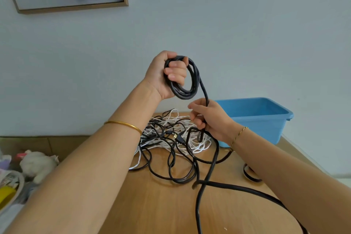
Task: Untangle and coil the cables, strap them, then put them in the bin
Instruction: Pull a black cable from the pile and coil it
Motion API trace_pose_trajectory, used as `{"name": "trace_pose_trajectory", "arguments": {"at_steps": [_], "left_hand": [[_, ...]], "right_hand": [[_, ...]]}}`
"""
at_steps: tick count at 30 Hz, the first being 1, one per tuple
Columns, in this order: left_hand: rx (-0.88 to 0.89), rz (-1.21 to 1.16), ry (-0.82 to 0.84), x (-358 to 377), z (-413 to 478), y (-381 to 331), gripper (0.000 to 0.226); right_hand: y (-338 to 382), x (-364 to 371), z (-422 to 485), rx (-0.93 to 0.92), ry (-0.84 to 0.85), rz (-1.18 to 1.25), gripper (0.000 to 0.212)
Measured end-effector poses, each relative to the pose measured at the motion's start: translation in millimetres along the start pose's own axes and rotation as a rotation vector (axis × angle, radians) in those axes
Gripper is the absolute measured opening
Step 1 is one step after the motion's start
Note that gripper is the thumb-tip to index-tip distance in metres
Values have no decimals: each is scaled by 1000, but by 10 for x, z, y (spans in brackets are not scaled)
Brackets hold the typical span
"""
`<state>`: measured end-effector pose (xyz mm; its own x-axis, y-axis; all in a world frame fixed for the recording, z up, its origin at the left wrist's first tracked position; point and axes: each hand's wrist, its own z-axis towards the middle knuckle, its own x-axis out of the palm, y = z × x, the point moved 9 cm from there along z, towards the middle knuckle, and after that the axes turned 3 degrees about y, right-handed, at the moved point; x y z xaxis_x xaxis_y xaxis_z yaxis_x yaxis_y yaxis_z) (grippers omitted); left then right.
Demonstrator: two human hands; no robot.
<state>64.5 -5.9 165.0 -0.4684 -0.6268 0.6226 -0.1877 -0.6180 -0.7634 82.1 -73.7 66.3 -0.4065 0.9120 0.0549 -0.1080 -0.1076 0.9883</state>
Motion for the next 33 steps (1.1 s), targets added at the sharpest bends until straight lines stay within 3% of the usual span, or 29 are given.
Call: {"name": "trace_pose_trajectory", "arguments": {"at_steps": [4, 11, 19, 25, 29, 33], "left_hand": [[252, -128, -102, -19, 44, -217, 22], [490, -43, -267, -112, -25, -444, 30], [624, 628, -506, -249, -123, -508, 33], [731, 1197, -464, 27, -169, -466, 34], [670, 1525, -462, 113, -131, -326, 16], [597, 1828, -464, 179, -96, -240, 16]], "right_hand": [[84, 173, -50, -36, 70, -89, 4], [206, 502, -152, -124, 189, -498, 2], [262, 592, -240, -123, 227, -662, 6], [247, 568, -245, -80, 241, -496, 6], [254, 514, -237, -86, 192, -452, 5], [215, 564, -235, -68, 194, -319, 8]]}}
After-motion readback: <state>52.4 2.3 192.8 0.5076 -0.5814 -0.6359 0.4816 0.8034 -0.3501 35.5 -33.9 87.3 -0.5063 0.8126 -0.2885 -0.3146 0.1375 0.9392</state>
